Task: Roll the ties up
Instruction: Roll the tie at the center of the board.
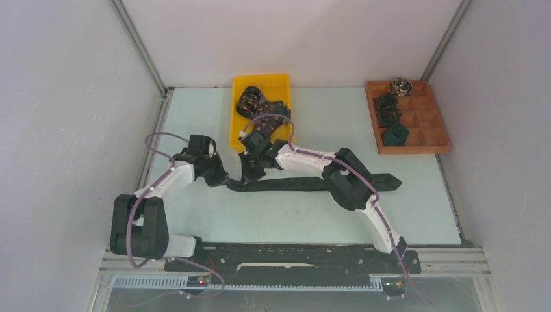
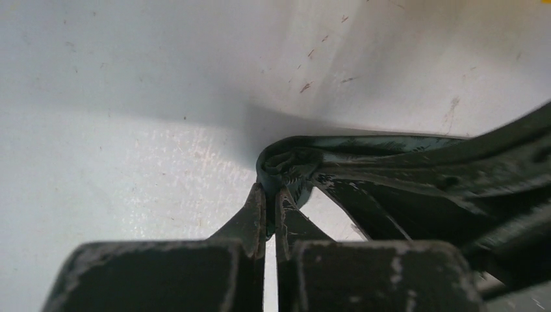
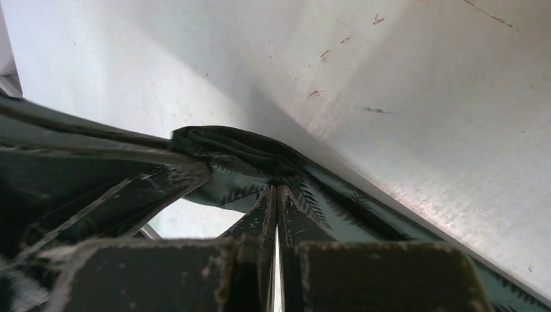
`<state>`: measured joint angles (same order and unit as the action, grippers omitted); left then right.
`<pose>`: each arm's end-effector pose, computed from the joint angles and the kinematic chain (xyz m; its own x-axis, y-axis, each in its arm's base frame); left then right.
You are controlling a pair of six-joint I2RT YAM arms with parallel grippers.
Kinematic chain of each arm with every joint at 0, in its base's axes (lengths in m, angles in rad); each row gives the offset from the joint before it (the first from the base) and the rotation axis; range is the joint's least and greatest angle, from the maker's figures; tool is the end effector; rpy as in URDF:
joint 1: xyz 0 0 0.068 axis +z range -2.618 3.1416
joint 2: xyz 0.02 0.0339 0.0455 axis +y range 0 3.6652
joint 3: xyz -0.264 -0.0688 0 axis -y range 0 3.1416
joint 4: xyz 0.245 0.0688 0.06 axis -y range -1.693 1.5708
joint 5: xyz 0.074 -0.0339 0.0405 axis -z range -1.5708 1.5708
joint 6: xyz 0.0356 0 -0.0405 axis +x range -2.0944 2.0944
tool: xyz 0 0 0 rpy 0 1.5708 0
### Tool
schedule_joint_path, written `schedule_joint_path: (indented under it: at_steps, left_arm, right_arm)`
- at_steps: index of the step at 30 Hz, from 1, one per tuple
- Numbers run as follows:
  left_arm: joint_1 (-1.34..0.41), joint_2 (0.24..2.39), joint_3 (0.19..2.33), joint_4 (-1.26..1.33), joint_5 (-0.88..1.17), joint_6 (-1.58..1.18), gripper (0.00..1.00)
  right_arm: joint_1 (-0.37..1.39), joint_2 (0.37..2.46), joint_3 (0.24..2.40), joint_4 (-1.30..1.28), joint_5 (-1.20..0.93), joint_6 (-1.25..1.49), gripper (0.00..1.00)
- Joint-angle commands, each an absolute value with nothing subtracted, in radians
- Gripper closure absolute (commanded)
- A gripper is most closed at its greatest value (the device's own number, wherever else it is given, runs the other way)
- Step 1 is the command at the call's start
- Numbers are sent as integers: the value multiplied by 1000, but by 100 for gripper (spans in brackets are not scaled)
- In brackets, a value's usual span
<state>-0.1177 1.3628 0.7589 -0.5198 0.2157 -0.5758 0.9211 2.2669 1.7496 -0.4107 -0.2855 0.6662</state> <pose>0.2456 -0.0367 0.1840 -0.8636 -0.4335 -0.2575 -0.3143 0.8622 -0.3973 0.2925 0.4016 0.1605 -0.9160 -0.2254 -0.3319 -0.3817 0.7445 0.5477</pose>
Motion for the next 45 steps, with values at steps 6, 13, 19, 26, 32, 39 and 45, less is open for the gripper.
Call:
schedule_joint_path:
  at_steps: [6, 13, 19, 26, 32, 39, 45]
  left_arm:
    - [-122, 1306, 821, -549, 225, -558, 100]
    - [-121, 1310, 828, -556, 224, -554, 100]
    - [-122, 1316, 847, -574, 212, -543, 100]
    - [-121, 1323, 876, -598, 194, -531, 100]
    - [-121, 1336, 894, -614, 172, -519, 100]
    - [-121, 1368, 896, -614, 149, -511, 100]
    - [-138, 1395, 891, -594, 148, -522, 100]
  right_arm:
    - [928, 2299, 1787, -384, -304, 683, 100]
    - [937, 2311, 1804, -376, -315, 688, 100]
    - [943, 2338, 1842, -372, -339, 693, 100]
    - [949, 2376, 1895, -374, -365, 702, 100]
    - [943, 2398, 1911, -325, -413, 726, 100]
    - [927, 2393, 1882, -259, -460, 742, 100]
    - [924, 2374, 1838, -227, -472, 752, 100]
